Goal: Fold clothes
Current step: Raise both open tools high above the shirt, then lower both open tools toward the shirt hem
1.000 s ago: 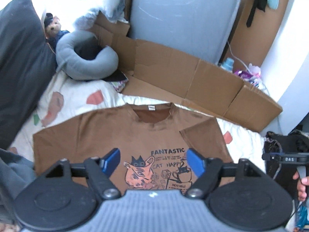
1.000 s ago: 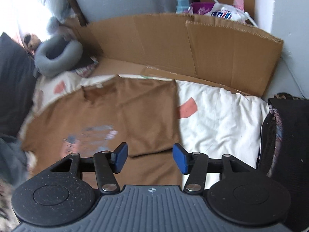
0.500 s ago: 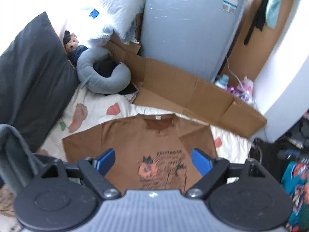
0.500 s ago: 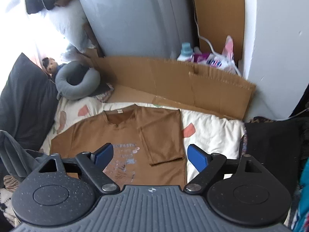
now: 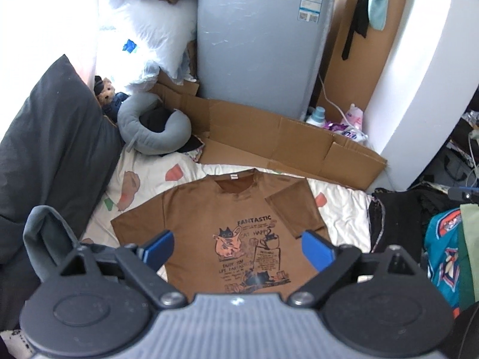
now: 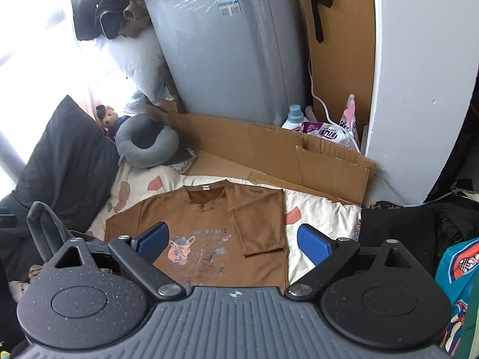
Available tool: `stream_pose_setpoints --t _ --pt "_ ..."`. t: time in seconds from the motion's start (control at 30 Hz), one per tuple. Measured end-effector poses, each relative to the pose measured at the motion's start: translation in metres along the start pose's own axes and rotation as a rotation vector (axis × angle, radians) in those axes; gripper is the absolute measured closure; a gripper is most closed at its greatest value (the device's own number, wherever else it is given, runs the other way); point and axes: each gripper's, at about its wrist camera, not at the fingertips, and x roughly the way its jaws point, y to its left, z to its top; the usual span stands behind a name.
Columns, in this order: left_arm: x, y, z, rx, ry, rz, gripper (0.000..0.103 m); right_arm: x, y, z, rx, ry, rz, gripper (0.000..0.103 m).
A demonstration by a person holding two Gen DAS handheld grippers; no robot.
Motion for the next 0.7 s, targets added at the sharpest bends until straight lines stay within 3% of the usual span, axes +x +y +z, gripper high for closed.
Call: stream_pose_setpoints --t 0.2,0.6,0.7 --pt "-0.001 0.016 -0.005 -0.1 0.043 -0.006 0.008 -0.004 -0.002 0.003 0.01 -0.015 -0.003 0.005" --pt "0.019 0.079 -0.007 -0.181 0.059 0.093 0.008 0.063 0.03 0.016 0.065 0.036 0.065 0.005" --pt "0.027 0.087 -0.007 -0.152 0.048 0.144 0.008 0.077 0.038 0.015 0.07 0.051 0.066 0.005"
